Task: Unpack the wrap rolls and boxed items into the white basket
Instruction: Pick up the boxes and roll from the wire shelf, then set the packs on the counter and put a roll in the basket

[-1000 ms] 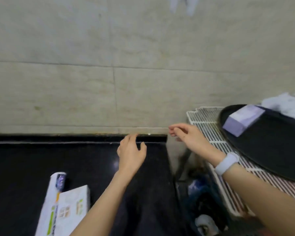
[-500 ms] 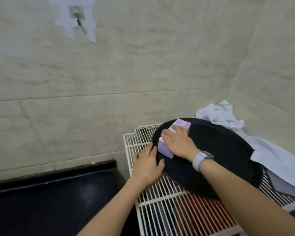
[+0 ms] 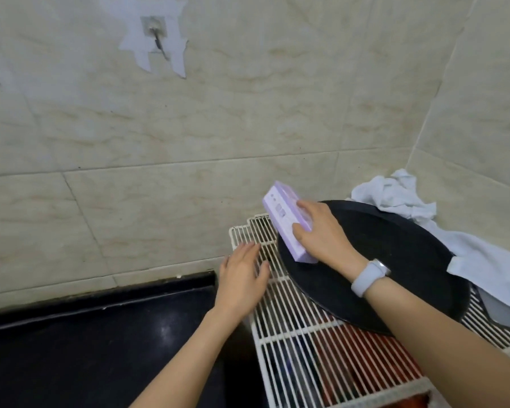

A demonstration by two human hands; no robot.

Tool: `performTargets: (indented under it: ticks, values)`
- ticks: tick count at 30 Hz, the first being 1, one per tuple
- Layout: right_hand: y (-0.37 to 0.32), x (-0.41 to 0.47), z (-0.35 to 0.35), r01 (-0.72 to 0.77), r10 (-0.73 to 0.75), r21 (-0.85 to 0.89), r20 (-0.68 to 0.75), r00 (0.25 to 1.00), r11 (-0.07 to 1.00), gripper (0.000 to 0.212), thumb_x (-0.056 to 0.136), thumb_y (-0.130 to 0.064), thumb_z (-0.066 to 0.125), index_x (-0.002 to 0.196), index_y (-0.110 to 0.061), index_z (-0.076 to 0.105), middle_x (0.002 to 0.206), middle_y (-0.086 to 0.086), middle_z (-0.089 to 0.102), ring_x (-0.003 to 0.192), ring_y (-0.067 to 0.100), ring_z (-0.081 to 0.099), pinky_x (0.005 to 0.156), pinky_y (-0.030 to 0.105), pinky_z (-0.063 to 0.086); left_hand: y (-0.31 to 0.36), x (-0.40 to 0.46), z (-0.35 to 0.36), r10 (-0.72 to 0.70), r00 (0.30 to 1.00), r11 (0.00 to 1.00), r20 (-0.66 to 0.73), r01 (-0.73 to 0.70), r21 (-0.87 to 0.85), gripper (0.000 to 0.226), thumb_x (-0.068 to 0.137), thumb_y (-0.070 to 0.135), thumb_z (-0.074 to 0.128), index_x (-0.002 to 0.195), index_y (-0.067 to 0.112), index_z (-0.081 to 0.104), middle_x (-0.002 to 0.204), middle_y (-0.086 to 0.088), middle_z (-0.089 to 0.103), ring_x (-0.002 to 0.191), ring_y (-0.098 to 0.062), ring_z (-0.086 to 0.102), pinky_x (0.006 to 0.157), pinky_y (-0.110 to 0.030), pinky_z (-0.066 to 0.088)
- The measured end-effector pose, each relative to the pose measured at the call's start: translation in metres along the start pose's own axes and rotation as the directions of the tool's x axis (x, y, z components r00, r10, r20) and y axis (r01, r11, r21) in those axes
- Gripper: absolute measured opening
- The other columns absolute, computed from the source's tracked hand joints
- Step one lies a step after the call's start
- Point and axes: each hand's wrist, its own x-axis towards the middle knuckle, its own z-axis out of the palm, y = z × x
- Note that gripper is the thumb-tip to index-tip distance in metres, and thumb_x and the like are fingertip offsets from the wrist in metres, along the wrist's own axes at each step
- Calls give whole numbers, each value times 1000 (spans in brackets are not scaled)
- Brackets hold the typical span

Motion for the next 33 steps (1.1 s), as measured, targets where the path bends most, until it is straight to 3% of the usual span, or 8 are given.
performTargets:
  ticks: [4,8,11,18,23,26,29,33]
  values:
    - [-78,-13,50,246,-249,41,216,944,968,58,82,-25,50,138,-17,34,140,13,38,126,29,40,103,30,31,-59,-49,-49,-165,964,981,-207,139,-134,34,89,14,52,122,11,55,127,-6,58,120,-22,51,104,-34,38]
    - [-142,-42,144,431,-322,-15,642,696,902,61,82,-19,51,140,-18,32,139,16,37,125,34,40,106,37,35,-134,-129,-92,-435,865,896,-248,390,-211,30,87,10,50,116,10,59,120,-7,60,111,-18,54,93,-25,39]
    - [-164,-78,224,543,-271,-94,788,553,834,63,81,-15,50,140,-23,29,145,11,28,124,37,37,105,46,36,-189,-196,-115,-602,752,799,-270,560,-221,27,87,10,52,111,7,61,118,-11,61,111,-24,55,94,-28,39]
    - [-175,-139,367,470,-157,-217,756,635,855,60,84,-13,48,139,-23,28,150,7,21,127,34,31,101,42,33,-280,-330,-157,-816,506,557,-281,817,-148,29,87,16,50,115,12,59,123,-10,58,114,-30,51,96,-42,41]
    - [-193,-146,415,536,-200,-340,670,714,772,58,89,-9,43,142,-17,21,158,6,9,145,27,6,114,58,7,-316,-370,-166,-862,476,495,-173,864,-90,50,86,23,48,135,19,40,144,-8,37,128,-31,36,103,-45,36]
    - [-220,-171,423,440,-276,-191,549,789,877,49,93,-21,40,140,-18,30,154,12,21,142,28,17,117,51,15,-332,-377,-160,-876,480,483,-54,874,-59,62,86,24,50,142,22,25,150,-8,24,133,-33,29,106,-48,34]
    - [-243,-216,432,356,-247,-66,605,757,932,57,90,-42,46,142,-26,28,155,11,19,141,31,17,115,49,20,-336,-376,-150,-872,490,489,14,872,-16,80,83,28,55,145,26,6,145,-10,27,127,-35,32,102,-47,37]
    - [-255,-253,446,205,-39,-129,752,658,970,85,77,-57,57,144,-36,9,158,-1,-10,140,40,4,111,54,26,-335,-369,-144,-892,452,452,-5,891,-34,91,78,26,58,145,31,-3,128,-13,37,117,-35,38,93,-45,42]
